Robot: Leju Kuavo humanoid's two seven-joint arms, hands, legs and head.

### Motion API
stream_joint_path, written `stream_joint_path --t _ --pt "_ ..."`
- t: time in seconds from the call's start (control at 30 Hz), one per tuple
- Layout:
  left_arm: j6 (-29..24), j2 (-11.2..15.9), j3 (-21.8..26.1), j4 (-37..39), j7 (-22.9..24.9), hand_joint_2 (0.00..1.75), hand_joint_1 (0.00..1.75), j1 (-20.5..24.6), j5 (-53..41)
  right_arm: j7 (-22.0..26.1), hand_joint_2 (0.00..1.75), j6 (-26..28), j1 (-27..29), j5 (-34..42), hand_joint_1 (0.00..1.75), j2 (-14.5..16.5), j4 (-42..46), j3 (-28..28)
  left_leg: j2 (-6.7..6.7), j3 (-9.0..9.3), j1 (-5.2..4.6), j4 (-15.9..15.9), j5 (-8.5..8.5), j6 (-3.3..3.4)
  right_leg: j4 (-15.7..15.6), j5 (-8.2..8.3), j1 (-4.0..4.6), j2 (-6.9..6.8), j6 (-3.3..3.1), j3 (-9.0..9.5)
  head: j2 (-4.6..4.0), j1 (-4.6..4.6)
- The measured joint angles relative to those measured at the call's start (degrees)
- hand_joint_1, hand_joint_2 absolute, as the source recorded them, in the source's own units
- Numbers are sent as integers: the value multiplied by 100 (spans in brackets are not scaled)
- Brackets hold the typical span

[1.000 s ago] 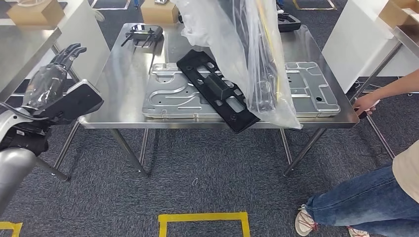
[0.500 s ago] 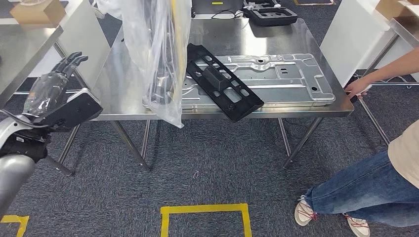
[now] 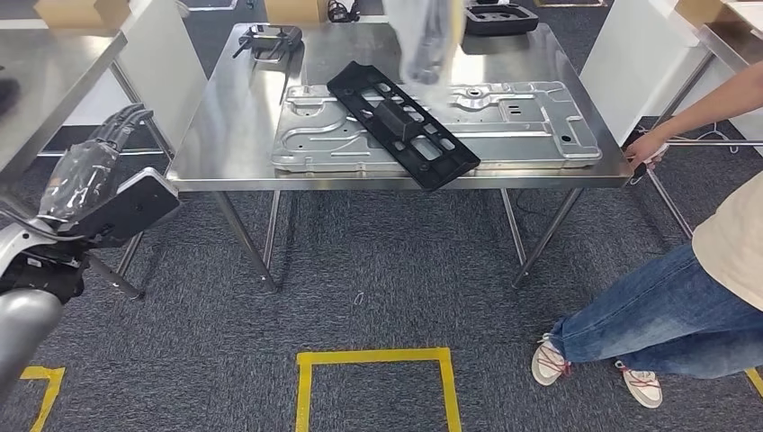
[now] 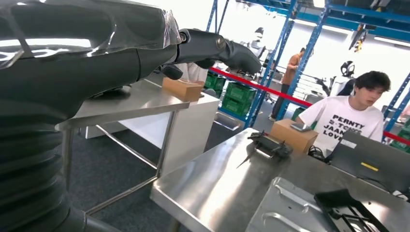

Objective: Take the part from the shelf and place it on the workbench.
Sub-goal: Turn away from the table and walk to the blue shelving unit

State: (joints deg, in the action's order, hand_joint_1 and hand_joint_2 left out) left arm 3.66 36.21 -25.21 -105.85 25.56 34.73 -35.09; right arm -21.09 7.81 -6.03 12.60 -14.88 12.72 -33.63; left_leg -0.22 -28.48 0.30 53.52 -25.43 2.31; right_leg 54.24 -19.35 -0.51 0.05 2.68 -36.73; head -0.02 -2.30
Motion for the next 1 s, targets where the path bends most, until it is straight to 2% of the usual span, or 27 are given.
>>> stream_joint_path --t 0.03,0.07,0.13,0.17,0.2,0.23,0.27,0.3,0.33,0.37,0.4,0.43,0.47,0.5,0.53,0.57,0.6,0.63,0.67,0.7,0.73,0.77,0.83,0.87,0.9,0.93,1.0 --pt "-1 0 4 0 -1 175 0 -3 5 1 0 -7 0 -2 0 -4 -2 1 9 -56 10 -8 61 51 184 -192 -6 3 22 -83 0 7" --pt "-3 0 8 0 -3 175 0 -2 10 8 0 -19 0 -4 0 -2 -4 3 15 -113 12 -10 120 89 500 -482 -17 2 37 -193 0 14" --pt "-5 -1 15 0 -8 175 0 -5 14 48 0 -64 2 -2 0 20 -4 9 17 -241 -13 -7 231 136 1340 -1035 -21 1 59 -412 0 23" --pt "-6 -1 16 0 -9 175 0 -8 14 76 0 -93 4 2 0 37 -4 12 16 -307 -29 -3 287 140 1667 -1154 -21 1 63 -456 0 23" --pt "-6 -1 17 0 -10 175 0 -12 14 102 0 -118 5 7 0 55 -4 15 15 -373 -44 1 340 142 1821 -1149 -21 1 60 -421 0 24" --pt "-6 -1 18 0 -10 175 0 -16 14 121 0 -137 6 10 0 74 -4 16 13 -439 -56 6 392 140 1767 -1048 -21 1 48 -290 0 25" --pt "-6 0 21 0 -10 175 0 -19 14 133 0 -150 4 13 0 96 -3 17 11 -500 -67 11 442 134 1506 -907 -20 2 28 -56 0 25" --pt "-8 1 27 -1 -10 175 0 -21 13 142 0 -162 1 15 0 116 -3 17 8 -550 -75 15 488 121 1082 -810 -18 5 1 258 0 25" --pt "-17 2 41 -3 -10 175 0 -19 9 160 0 -172 -3 17 0 133 -2 17 5 -596 -84 21 535 100 603 -778 -5 11 -25 579 0 25" --pt "-40 2 60 -8 -11 175 0 -16 -5 205 0 -172 -6 23 0 152 -2 17 8 -628 -88 16 585 71 225 -776 12 19 -53 813 0 23" --pt "-67 3 79 -15 -13 175 0 -12 -27 269 0 -167 -6 33 0 173 -2 19 13 -653 -80 12 633 38 -26 -804 35 28 -79 941 0 21" --pt "-90 6 99 -25 -5 175 0 -9 -48 350 0 -155 -6 43 0 192 -1 21 18 -679 -68 1 686 2 -121 -797 69 33 -105 964 0 20" --pt "-90 11 114 -39 17 175 0 -9 -57 427 0 -144 -1 53 0 218 -1 23 21 -704 -54 -9 737 -37 -130 -744 78 31 -142 917 0 18" --pt "-62 18 127 -58 54 175 0 -9 -47 481 0 -139 2 58 0 244 0 25 19 -751 -34 24 709 -70 -147 -685 83 23 -181 874 -1 19" --pt "-18 29 145 -83 100 175 0 -11 -15 520 0 -138 6 60 0 261 -1 27 14 -812 -23 124 590 -104 -154 -619 78 13 -225 823 -1 16" --pt "32 38 164 -110 145 175 0 -10 16 543 0 -144 11 62 0 283 -1 28 11 -894 -12 334 364 -136 -164 -551 63 -2 -265 762 -1 12" --pt "71 45 186 -133 177 175 0 -8 40 558 0 -152 15 63 0 303 -2 30 9 -993 3 669 49 -165 -162 -491 60 -13 -292 698 -1 8" --pt "97 50 206 -150 195 175 0 -4 53 567 0 -164 21 65 0 326 -2 30 9 -1090 10 1073 -241 -195 -159 -433 57 -22 -310 626 0 2" --pt "113 50 218 -157 202 175 0 0 52 569 0 -179 23 65 0 352 -2 30 9 -1163 17 1464 -448 -220 -154 -374 57 -28 -314 547 0 0" --pt "126 50 223 -162 193 175 0 5 49 570 0 -196 22 65 0 383 -2 30 10 -1179 23 1741 -532 -239 -149 -312 57 -30 -311 462 0 -1" --pt "139 50 222 -168 179 175 0 17 39 568 0 -213 21 66 0 414 -2 30 10 -1104 27 1822 -478 -250 -141 -249 57 -30 -304 372 0 -1" --pt "155 49 217 -175 164 175 0 39 27 565 0 -231 19 67 0 442 -2 30 10 -928 30 1689 -339 -255 -129 -186 55 -29 -292 280 0 -1" --pt "180 42 198 -187 141 175 0 119 -5 561 0 -261 17 69 0 499 -2 30 11 -338 24 926 -132 -243 -91 -73 58 -24 -252 112 0 -1" --pt "183 37 187 -192 137 175 0 161 -22 561 0 -271 17 69 0 525 -2 29 5 -45 12 476 -143 -212 -70 -22 64 -23 -226 50 1 -1" --pt "181 32 177 -196 133 175 0 189 -42 564 0 -274 19 69 0 545 -2 29 1 151 -6 153 -191 -177 -61 32 70 -21 -198 11 1 1" --pt "178 28 167 -200 130 175 0 204 -60 567 0 -277 20 69 0 562 -2 28 -4 247 -24 -34 -241 -134 -62 87 72 -20 -168 -15 1 0" --pt "174 23 145 -203 127 175 0 199 -82 572 0 -277 23 68 0 580 -3 28 4 183 -27 -68 -179 -39 -69 166 68 -6 -104 -47 0 3"
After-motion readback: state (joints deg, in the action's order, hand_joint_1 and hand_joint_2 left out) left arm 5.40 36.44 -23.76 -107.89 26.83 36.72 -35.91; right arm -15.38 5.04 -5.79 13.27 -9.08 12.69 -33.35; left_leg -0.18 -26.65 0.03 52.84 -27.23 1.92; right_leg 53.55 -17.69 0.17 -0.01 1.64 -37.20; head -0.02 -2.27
